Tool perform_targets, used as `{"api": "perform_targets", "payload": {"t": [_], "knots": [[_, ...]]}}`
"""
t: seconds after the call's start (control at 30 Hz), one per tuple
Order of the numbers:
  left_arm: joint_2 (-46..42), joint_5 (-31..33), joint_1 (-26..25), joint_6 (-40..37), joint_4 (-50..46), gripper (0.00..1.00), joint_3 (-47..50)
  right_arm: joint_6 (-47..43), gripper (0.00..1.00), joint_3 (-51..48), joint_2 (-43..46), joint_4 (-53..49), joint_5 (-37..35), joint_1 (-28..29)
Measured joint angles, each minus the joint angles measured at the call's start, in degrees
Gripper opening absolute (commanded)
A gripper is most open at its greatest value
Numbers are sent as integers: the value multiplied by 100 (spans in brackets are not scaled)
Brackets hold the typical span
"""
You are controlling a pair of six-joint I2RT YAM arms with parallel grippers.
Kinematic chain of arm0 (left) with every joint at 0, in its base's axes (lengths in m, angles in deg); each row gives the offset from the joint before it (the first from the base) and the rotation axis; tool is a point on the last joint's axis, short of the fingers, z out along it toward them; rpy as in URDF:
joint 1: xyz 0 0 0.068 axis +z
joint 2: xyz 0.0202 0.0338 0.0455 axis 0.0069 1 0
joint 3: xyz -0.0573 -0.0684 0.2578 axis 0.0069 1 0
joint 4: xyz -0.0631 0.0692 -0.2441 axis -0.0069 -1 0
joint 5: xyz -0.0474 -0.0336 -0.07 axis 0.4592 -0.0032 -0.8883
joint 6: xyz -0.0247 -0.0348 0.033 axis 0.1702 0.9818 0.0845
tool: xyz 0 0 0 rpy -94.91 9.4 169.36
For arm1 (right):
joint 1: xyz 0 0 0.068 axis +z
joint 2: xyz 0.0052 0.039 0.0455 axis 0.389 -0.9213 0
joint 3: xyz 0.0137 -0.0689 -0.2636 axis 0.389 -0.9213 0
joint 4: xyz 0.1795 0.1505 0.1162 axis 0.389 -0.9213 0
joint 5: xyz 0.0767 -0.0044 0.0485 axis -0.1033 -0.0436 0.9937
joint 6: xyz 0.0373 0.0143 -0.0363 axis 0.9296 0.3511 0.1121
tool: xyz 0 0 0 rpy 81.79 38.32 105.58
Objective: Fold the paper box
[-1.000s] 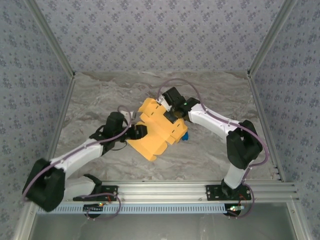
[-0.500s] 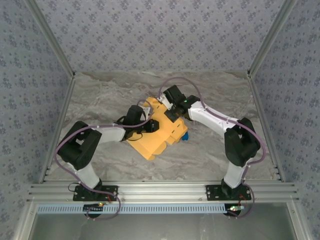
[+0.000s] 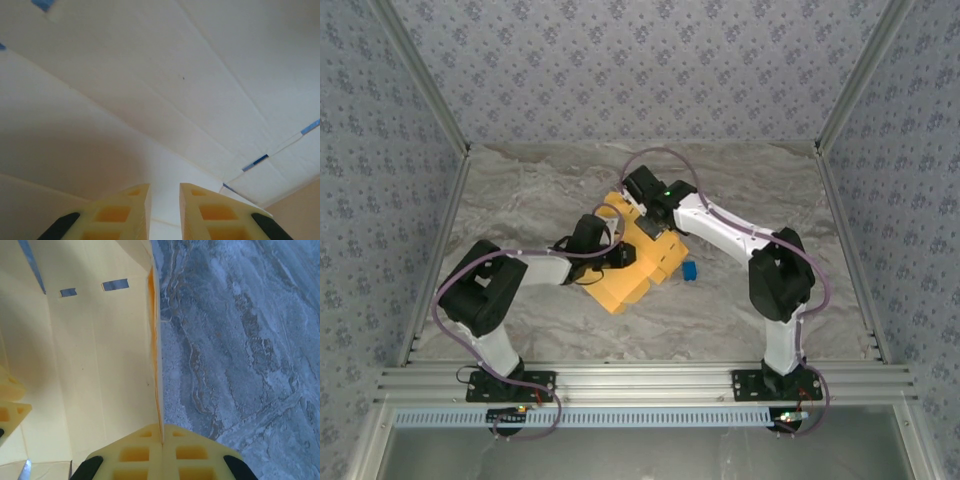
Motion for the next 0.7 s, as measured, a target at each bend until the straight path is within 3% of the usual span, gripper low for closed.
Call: {"api": "perform_targets", "payload": {"t": [0.7], "knots": [[898, 26, 9, 595, 1373, 12, -24, 308, 0, 472, -514, -597, -525, 61]]}}
